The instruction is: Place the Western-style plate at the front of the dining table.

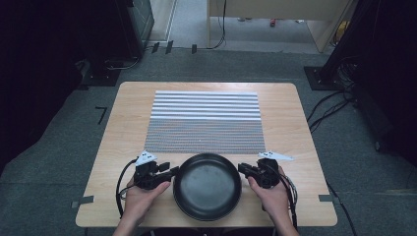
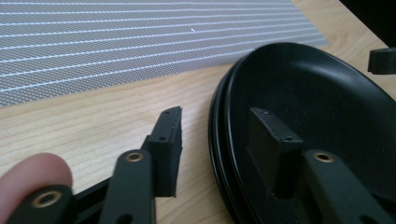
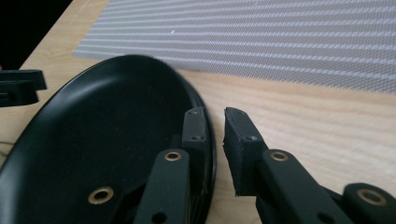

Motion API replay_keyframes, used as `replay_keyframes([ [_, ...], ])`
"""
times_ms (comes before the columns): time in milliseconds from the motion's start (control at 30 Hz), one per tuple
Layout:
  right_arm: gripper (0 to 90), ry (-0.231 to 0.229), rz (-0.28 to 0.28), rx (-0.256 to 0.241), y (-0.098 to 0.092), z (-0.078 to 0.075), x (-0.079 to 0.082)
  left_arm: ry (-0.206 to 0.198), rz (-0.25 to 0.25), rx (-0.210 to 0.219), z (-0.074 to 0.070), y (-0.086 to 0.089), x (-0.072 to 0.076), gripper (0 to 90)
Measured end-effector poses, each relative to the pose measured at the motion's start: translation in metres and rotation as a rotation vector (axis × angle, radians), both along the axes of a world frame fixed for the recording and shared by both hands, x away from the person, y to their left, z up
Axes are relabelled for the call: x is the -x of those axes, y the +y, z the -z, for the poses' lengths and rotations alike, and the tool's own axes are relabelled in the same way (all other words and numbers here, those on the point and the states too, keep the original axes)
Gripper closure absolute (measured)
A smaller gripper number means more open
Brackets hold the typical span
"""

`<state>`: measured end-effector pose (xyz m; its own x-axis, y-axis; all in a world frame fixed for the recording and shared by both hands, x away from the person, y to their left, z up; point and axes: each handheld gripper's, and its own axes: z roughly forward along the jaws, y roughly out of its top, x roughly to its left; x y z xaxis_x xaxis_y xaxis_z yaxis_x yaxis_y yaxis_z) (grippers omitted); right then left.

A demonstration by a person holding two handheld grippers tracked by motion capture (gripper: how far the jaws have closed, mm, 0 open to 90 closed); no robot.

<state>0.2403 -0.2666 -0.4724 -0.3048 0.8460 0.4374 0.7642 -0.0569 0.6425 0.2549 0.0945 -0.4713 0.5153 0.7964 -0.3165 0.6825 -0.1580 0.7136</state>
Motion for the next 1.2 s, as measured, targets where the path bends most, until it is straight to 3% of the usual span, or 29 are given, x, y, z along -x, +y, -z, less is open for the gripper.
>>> replay_keyframes([
  [167, 78.3, 0.041, -0.005, -0.018, 0.001, 0.002, 0.001, 0.014, 0.03, -0.009, 0.0, -0.003, 0.001, 61.0],
  [367, 81.5, 0.076, -0.034, 0.028, 0.007, 0.003, 0.005, 0.038, 0.06, -0.047, 0.002, -0.007, 0.001, 65.6],
  [533, 84.3, 0.096, -0.023, 0.054, 0.009, -0.001, 0.008, 0.055, 0.09, -0.075, 0.004, -0.01, 0.001, 68.4],
  [667, 85.8, 0.1, -0.01, 0.041, 0.008, -0.002, 0.009, 0.057, 0.097, -0.077, 0.005, -0.012, 0.002, 69.5],
  [867, 90.0, 0.092, 0.004, -0.023, 0.005, -0.002, 0.008, 0.068, 0.094, -0.062, 0.008, -0.011, 0.0, 70.6],
  [900, 90.0, 0.13, -0.046, -0.092, 0.007, 0.001, 0.006, 0.07, 0.092, -0.059, 0.008, -0.011, 0.0, 70.0],
  [1033, 90.0, 0.128, -0.066, -0.066, 0.019, 0.009, 0.008, 0.074, 0.094, -0.058, 0.008, -0.01, 0.0, 70.0],
  [1067, 83.7, 0.123, -0.078, -0.085, 0.021, 0.008, 0.009, 0.077, 0.095, -0.054, 0.008, -0.009, 0.0, 69.9],
  [1100, 83.7, 0.123, -0.078, -0.085, 0.021, 0.008, 0.009, 0.077, 0.095, -0.054, 0.008, -0.009, 0.0, 69.9],
  [1200, 82.9, 0.091, -0.029, -0.088, 0.011, 0.0, 0.009, 0.083, 0.096, -0.045, 0.009, -0.008, -0.001, 70.1],
])
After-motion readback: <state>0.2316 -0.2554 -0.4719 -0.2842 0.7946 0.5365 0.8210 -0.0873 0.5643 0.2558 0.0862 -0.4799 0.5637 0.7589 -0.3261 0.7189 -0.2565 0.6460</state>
